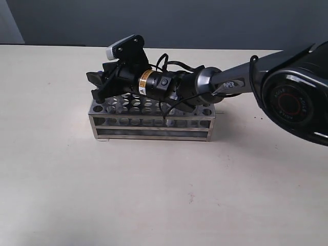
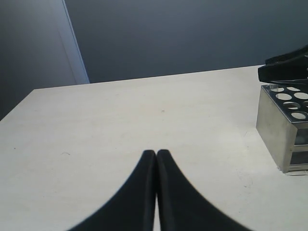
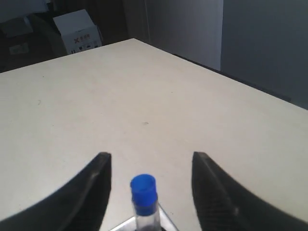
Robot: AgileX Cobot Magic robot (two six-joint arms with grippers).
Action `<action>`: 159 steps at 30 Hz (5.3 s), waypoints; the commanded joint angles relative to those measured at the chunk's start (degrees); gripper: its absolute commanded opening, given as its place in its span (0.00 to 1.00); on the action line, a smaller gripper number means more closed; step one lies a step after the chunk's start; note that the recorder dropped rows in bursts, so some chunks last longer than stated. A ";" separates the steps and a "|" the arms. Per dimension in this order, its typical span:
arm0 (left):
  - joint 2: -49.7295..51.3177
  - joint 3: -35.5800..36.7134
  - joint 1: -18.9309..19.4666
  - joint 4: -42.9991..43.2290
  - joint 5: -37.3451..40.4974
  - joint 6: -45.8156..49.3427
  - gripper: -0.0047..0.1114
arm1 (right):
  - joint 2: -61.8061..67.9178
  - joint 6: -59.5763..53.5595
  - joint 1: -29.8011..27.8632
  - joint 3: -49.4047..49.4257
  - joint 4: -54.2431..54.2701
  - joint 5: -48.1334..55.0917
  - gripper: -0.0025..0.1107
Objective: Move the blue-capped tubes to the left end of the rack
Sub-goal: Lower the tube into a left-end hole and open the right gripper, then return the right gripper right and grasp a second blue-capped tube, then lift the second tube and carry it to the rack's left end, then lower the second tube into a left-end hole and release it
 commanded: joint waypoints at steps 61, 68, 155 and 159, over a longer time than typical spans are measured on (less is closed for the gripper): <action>0.26 -0.11 -0.39 -0.01 -0.77 -0.20 0.04 | -25.88 -24.14 -12.62 48.48 24.70 -8.51 0.46; 0.26 -0.11 -0.39 -0.01 -0.77 -0.20 0.04 | -25.88 -24.00 -12.62 48.42 24.55 -8.86 0.46; 0.26 -0.11 -0.39 -0.01 -0.77 -0.20 0.04 | -10.83 -16.42 4.57 8.93 12.29 5.02 0.02; 0.26 -0.11 -0.39 -0.01 -0.77 -0.20 0.04 | -10.83 -16.64 4.57 8.93 12.29 6.24 0.02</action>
